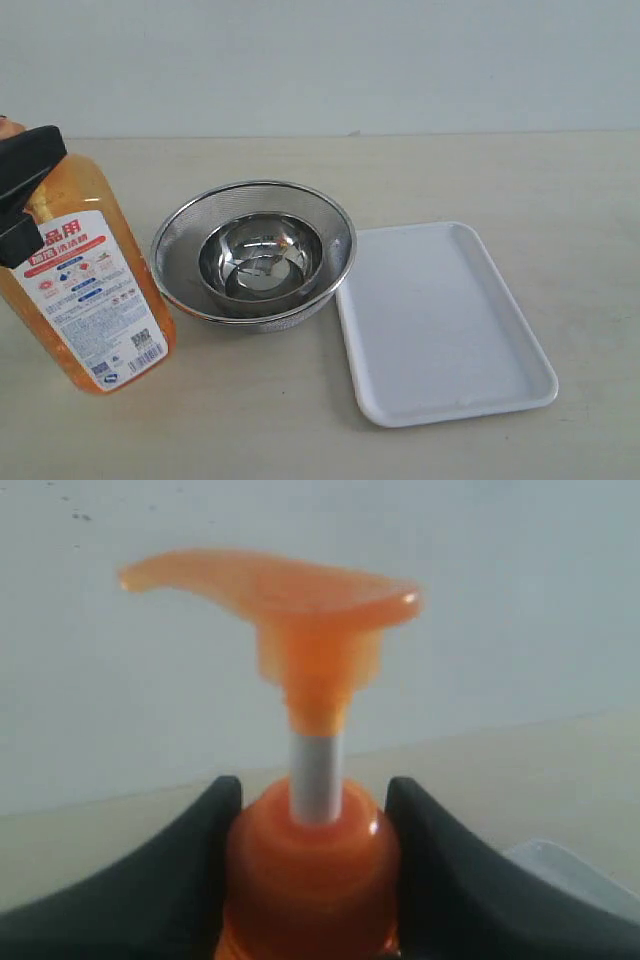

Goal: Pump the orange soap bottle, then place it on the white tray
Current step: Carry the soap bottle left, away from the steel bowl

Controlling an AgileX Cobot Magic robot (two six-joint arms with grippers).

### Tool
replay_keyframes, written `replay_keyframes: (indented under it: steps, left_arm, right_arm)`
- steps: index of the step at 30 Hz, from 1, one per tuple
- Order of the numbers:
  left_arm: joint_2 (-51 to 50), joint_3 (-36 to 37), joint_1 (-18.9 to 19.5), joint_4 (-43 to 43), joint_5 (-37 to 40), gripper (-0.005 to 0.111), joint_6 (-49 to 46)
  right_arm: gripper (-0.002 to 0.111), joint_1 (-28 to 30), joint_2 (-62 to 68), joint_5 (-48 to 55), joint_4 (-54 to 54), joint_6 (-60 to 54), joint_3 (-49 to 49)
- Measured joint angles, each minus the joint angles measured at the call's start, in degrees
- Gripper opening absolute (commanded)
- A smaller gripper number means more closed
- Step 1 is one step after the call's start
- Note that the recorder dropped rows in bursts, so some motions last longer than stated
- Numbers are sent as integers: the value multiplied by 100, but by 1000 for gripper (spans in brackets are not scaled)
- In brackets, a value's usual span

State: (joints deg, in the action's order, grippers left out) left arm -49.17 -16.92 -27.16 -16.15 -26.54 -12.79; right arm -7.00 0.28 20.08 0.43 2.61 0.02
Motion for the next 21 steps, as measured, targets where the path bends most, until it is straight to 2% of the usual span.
replay_keyframes:
  steps: [7, 15, 21]
  left_arm:
    - [-31, 3, 0, -655, -549, 5, -650]
    - [-826, 3, 0, -1531, -1474, 5, -1368]
    - [-1402, 3, 0, -1754, -2425, 5, -1308]
  right_arm:
    - [1, 0, 0, 0, 0, 0, 0]
    - [1, 0, 0, 0, 0, 0, 0]
    - [1, 0, 0, 11, 0, 0, 0]
